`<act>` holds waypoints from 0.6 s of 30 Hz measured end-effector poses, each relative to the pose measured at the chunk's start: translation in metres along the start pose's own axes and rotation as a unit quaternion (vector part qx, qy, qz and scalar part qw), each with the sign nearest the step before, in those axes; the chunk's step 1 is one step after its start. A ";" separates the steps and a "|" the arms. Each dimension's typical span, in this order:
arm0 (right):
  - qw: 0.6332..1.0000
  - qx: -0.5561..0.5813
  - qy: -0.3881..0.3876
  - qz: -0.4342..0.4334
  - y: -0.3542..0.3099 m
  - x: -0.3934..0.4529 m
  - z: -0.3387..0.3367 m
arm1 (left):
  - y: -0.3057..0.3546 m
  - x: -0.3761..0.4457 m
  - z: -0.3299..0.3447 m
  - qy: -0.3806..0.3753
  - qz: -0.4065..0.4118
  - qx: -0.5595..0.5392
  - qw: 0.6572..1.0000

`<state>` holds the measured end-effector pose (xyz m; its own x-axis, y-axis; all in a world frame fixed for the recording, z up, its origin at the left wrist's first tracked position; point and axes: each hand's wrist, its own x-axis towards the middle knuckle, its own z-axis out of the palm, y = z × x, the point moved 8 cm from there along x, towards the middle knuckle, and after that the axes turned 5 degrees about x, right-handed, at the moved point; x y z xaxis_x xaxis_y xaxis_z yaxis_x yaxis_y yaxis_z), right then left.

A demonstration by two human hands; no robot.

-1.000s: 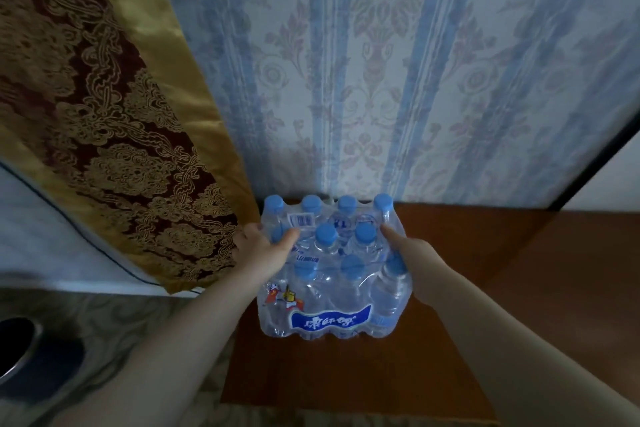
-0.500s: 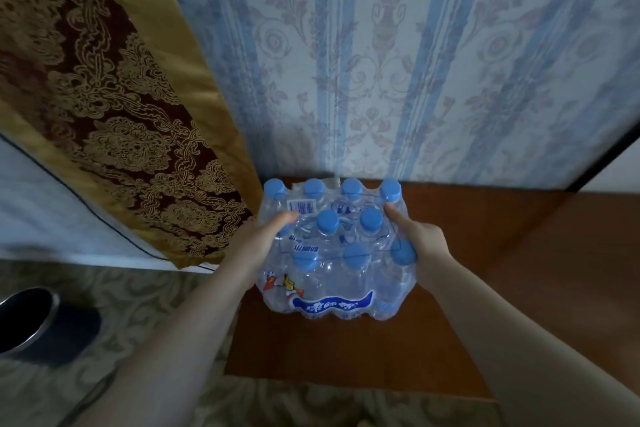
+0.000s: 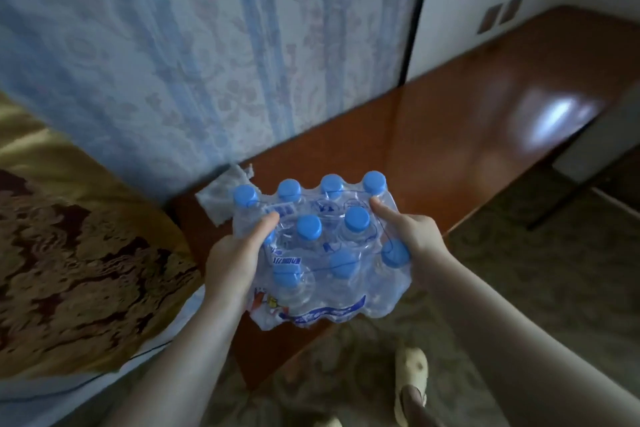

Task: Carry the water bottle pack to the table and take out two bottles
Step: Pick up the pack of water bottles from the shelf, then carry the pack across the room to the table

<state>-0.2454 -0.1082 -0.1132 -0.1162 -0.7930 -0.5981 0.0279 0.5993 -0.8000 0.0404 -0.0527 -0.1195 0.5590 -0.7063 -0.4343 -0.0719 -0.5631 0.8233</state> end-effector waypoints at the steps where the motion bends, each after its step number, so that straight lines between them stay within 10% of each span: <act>1: 1.000 0.009 0.022 0.000 0.007 -0.008 -0.012 | 0.001 -0.008 0.008 -0.020 0.005 0.005 1.000; 18: 0.879 0.301 0.371 0.007 0.184 -0.161 -0.300 | -0.003 -0.203 0.265 -0.416 0.106 0.160 0.889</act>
<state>-0.5191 0.1624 -0.1499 -0.7206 -0.3626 -0.5910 0.5282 0.2650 -0.8067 -0.2919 -0.0214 -0.1307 -0.2894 -0.8097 -0.5105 -0.4079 -0.3781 0.8311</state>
